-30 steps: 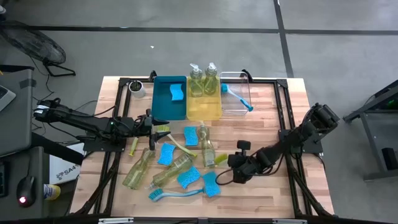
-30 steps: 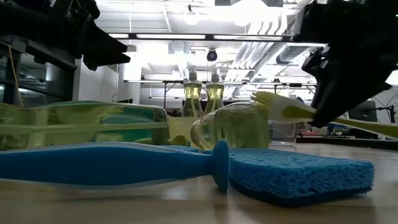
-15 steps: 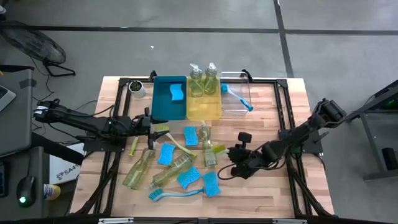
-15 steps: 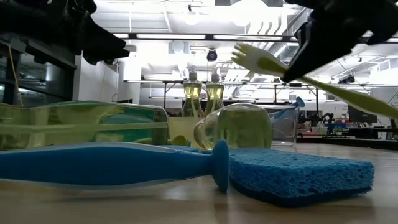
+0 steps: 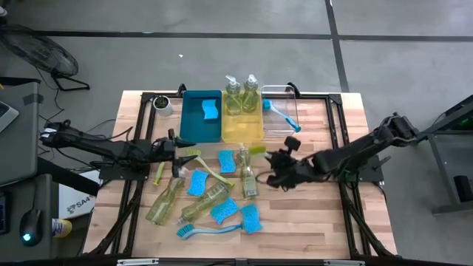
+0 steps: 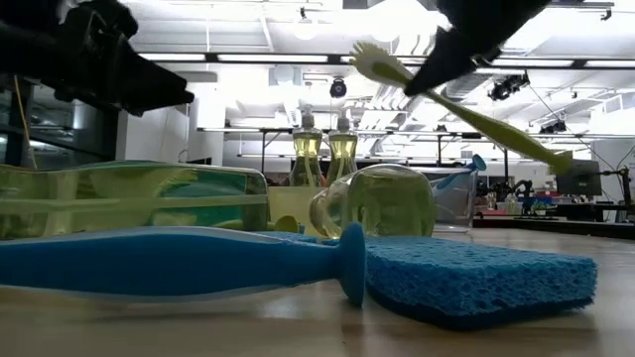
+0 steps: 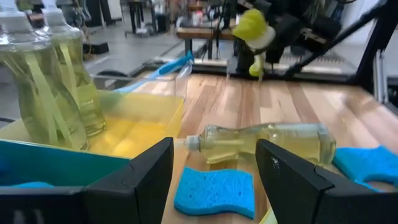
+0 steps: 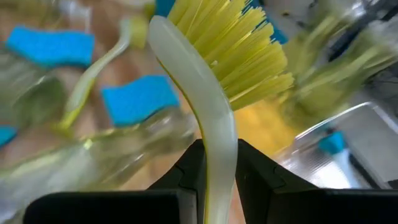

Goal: Pick & Place Kitchen Sink Supplies
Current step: Put the green toilet brush into the transparent bin

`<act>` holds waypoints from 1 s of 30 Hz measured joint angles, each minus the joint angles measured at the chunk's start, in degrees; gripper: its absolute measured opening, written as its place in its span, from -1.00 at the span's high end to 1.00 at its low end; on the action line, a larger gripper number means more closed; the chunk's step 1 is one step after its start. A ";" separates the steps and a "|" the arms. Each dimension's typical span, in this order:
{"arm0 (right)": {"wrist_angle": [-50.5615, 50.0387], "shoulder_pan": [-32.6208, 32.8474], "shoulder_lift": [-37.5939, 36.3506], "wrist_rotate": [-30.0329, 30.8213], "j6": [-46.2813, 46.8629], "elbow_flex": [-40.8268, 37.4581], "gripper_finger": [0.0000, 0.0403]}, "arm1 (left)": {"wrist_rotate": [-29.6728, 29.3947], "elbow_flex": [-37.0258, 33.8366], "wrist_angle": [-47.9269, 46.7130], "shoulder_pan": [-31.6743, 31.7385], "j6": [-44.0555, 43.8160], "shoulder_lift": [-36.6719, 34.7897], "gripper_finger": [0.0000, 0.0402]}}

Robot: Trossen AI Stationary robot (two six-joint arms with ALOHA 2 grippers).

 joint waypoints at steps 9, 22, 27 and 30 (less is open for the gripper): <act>8.37 -8.85 -7.83 1.40 -12.77 0.04 0.73 | 0.29 -6.28 5.36 0.00 -0.21 -7.12 -0.11; 6.38 -30.21 -11.55 -18.45 -6.53 0.04 0.73 | 3.29 -6.47 3.73 0.00 1.32 -9.05 -0.11; 1.03 -37.42 -11.76 -26.80 -4.36 2.53 0.73 | 3.52 -6.55 2.64 0.00 0.05 -9.05 -0.11; -4.05 -41.41 -11.72 -29.62 -3.99 5.59 0.73 | 3.54 -6.57 2.31 0.02 0.03 -9.05 -0.11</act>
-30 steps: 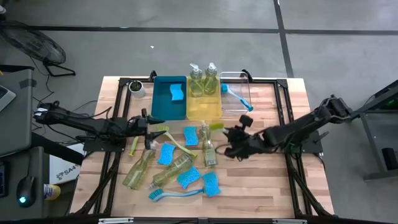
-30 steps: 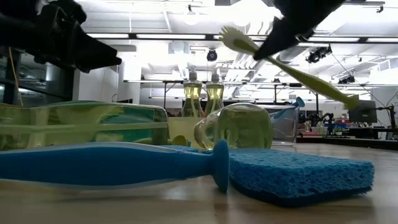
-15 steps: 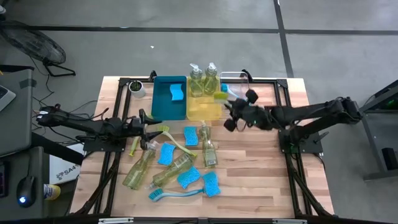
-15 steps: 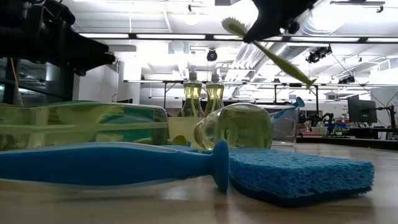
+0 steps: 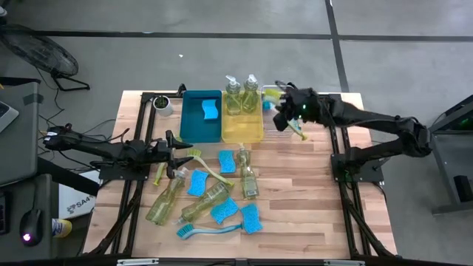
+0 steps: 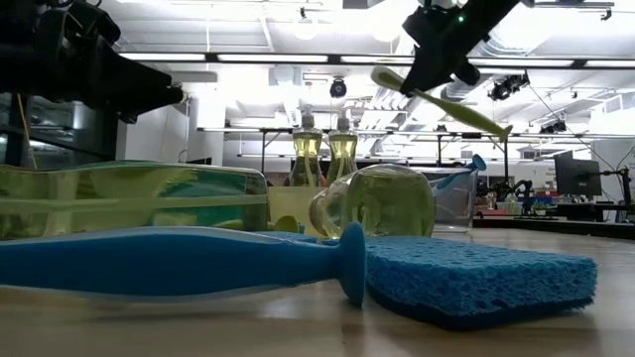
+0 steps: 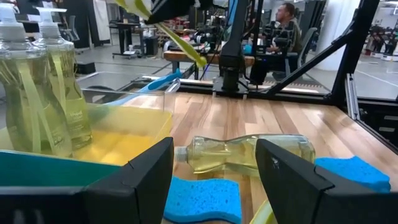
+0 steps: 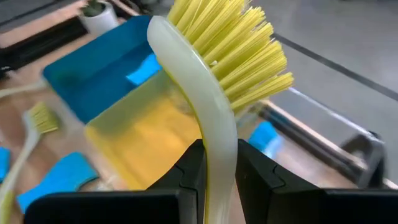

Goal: Pick & Place Kitchen Sink Supplies
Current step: Put the green toilet brush into the transparent bin

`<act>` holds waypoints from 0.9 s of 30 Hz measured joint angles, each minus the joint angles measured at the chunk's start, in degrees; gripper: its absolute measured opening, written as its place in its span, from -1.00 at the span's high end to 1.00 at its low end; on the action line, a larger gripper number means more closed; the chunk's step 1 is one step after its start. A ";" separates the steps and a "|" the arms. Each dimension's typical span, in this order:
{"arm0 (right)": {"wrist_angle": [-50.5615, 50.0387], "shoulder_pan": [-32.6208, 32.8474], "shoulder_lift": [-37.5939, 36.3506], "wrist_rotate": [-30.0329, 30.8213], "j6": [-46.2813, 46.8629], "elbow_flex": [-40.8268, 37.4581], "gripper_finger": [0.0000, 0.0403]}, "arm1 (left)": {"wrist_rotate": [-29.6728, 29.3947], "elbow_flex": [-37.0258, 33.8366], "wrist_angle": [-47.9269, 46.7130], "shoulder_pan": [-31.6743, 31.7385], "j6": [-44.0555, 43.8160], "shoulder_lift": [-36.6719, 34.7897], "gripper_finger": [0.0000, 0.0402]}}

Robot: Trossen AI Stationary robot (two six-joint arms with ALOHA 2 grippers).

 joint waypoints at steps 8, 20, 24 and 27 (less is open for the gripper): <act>-10.73 -9.69 3.35 -8.22 0.00 9.20 0.73 | -0.02 -0.04 0.12 0.00 -0.26 0.00 -0.11; -26.16 -17.80 20.25 -15.97 -0.03 22.48 0.73 | 0.00 -0.04 0.12 0.00 -1.55 0.00 -0.11; -31.53 -19.65 26.77 -18.83 -0.35 28.52 0.73 | 0.00 -0.07 0.11 0.00 -2.07 0.00 -0.11; -34.45 -20.86 31.49 -19.27 -0.65 32.48 0.73 | 0.00 -0.07 0.10 0.00 -2.92 0.00 -0.11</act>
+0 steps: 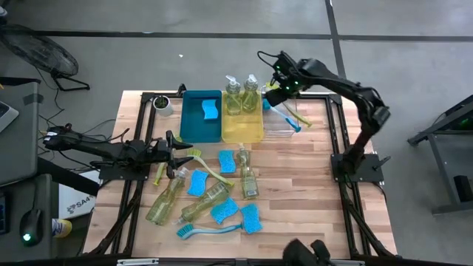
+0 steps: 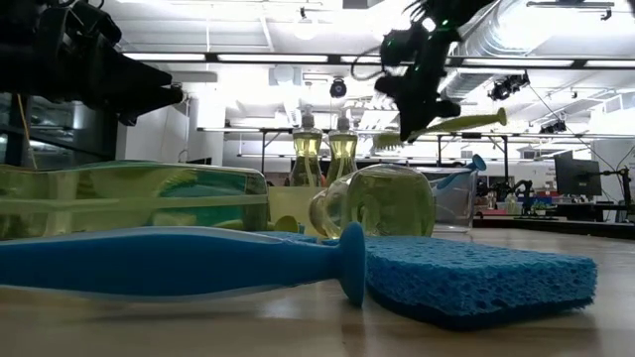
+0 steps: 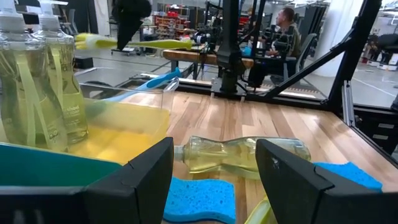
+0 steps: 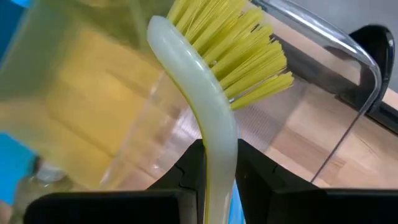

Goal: Pick & Place Kitchen Sink Supplies
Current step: Put the green toilet brush into the transparent bin

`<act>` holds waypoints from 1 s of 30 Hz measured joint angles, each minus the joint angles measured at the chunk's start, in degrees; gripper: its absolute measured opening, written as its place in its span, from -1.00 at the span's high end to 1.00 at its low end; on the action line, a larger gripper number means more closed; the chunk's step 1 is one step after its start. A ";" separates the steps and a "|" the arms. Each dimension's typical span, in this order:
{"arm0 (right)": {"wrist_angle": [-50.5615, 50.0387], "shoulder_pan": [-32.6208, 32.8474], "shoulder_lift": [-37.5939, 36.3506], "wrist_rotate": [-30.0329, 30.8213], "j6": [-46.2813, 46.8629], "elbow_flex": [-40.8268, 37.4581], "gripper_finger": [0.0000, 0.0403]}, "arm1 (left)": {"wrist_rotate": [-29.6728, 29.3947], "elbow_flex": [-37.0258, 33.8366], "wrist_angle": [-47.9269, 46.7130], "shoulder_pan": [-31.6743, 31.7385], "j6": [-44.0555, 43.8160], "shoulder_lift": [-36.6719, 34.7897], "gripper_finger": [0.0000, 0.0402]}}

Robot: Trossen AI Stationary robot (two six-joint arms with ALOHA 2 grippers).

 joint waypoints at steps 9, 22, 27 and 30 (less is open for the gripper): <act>-6.32 -3.03 8.67 -1.45 0.15 3.35 0.71 | 0.00 -0.02 -1.76 0.00 -2.50 0.02 -0.11; -6.41 -3.27 9.45 -4.21 -2.11 3.33 0.64 | -0.02 -0.02 -1.64 -0.01 -3.15 0.02 -0.11; -4.71 -3.27 9.45 -4.20 -2.43 3.33 0.53 | -0.02 -0.02 -1.64 -0.02 -3.15 0.02 -0.11; -4.16 -3.27 9.45 -4.32 -2.54 3.33 0.47 | -0.02 -0.02 -1.64 0.00 -3.15 0.02 -0.11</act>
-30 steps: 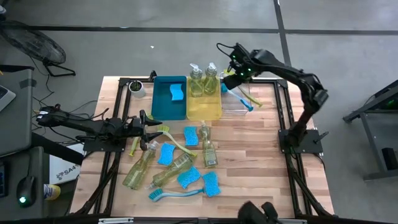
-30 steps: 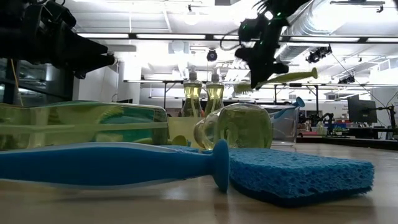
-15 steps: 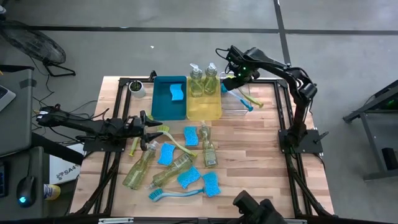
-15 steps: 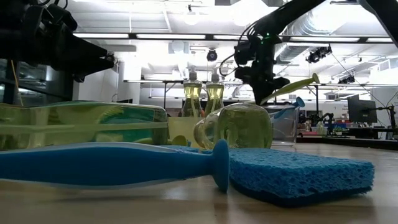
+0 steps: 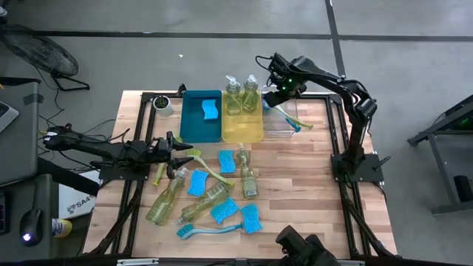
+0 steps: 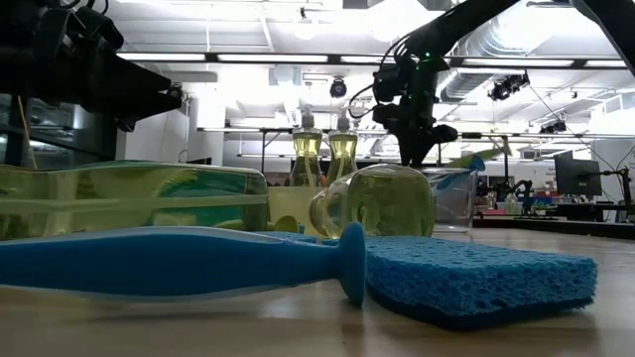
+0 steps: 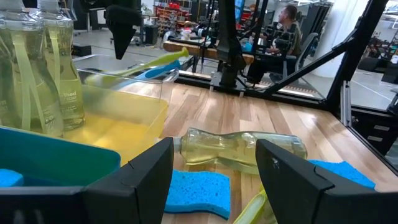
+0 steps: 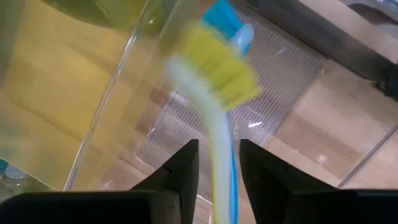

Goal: Pick & Place Kitchen Sink Supplies
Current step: Put the green toilet brush into the transparent bin, then put the dishwashing liquid into the yellow bin

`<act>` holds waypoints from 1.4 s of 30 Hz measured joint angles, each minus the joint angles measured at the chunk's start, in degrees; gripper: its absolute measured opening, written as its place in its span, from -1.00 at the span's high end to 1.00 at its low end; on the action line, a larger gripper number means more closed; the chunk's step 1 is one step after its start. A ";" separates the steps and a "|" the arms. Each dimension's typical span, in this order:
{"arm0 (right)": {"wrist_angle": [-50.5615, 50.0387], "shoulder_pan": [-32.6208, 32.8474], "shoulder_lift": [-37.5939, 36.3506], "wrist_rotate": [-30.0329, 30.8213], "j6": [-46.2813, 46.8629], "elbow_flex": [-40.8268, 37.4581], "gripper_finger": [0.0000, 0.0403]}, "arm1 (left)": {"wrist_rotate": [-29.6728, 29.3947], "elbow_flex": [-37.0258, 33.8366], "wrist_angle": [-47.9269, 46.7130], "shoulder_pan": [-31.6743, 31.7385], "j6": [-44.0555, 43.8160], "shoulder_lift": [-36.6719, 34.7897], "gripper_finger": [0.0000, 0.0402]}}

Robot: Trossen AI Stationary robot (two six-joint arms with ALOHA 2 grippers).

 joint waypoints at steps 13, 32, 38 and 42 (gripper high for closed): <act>0.52 -0.13 -1.15 0.67 -3.34 0.12 0.23 | 0.00 0.00 0.00 -0.02 -0.20 0.00 -0.11; -6.16 10.79 -19.73 9.66 -4.31 0.11 0.34 | -0.08 -0.01 -1.66 -0.01 -1.49 -0.01 -0.11; -6.16 23.54 -21.05 14.96 -0.40 0.07 0.34 | -0.11 -0.02 -1.64 -0.02 -1.70 -0.02 -0.11; -5.17 31.28 -20.77 20.74 4.38 0.02 0.33 | -0.13 0.00 -1.64 0.00 -2.12 -0.02 -0.11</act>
